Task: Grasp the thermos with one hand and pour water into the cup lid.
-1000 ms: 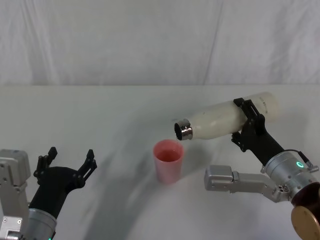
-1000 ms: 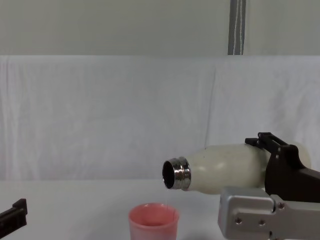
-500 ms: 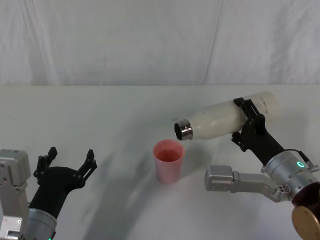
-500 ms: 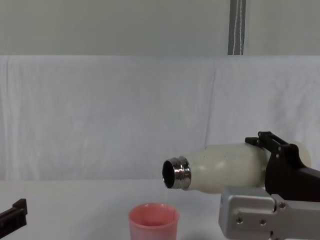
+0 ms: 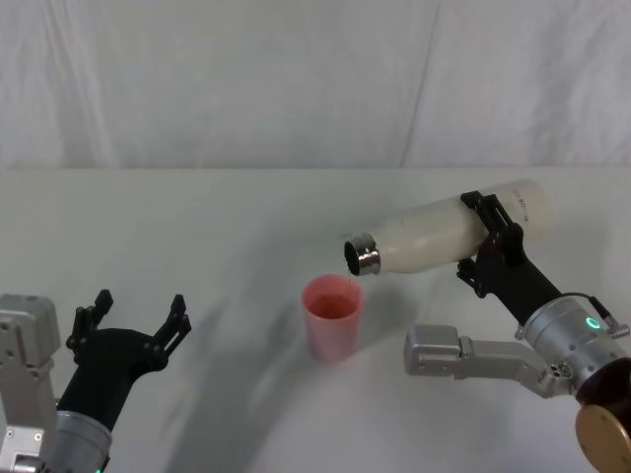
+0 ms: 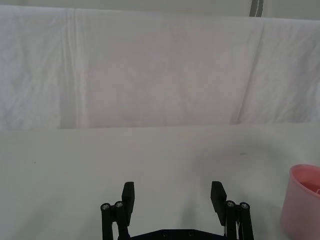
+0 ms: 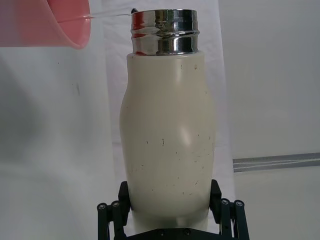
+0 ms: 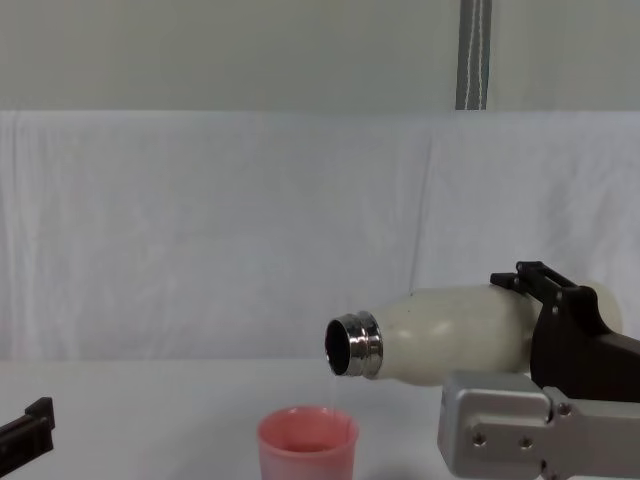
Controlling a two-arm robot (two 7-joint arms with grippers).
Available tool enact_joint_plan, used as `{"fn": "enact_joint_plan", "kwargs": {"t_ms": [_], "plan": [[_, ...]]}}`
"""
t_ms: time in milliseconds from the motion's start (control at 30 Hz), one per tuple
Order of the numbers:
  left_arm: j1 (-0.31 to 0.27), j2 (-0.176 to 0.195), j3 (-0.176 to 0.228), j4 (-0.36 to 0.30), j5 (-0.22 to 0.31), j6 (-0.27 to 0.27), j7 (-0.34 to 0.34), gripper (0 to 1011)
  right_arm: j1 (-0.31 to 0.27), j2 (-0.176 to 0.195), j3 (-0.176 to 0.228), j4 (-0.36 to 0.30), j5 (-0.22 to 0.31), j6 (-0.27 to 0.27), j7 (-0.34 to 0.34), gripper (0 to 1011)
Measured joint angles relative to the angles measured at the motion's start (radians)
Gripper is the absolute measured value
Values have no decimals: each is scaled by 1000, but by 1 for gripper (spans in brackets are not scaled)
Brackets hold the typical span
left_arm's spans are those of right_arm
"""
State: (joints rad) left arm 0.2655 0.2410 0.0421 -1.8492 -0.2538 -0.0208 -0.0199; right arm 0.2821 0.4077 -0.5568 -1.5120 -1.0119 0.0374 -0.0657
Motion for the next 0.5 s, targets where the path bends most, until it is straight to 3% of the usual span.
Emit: {"fn": "enact_joint_plan", "kwargs": {"t_ms": [500], "plan": [[0, 0, 0, 0, 0, 0, 0, 1001, 1, 0, -1, 3, 0, -3, -3, 950]]}}
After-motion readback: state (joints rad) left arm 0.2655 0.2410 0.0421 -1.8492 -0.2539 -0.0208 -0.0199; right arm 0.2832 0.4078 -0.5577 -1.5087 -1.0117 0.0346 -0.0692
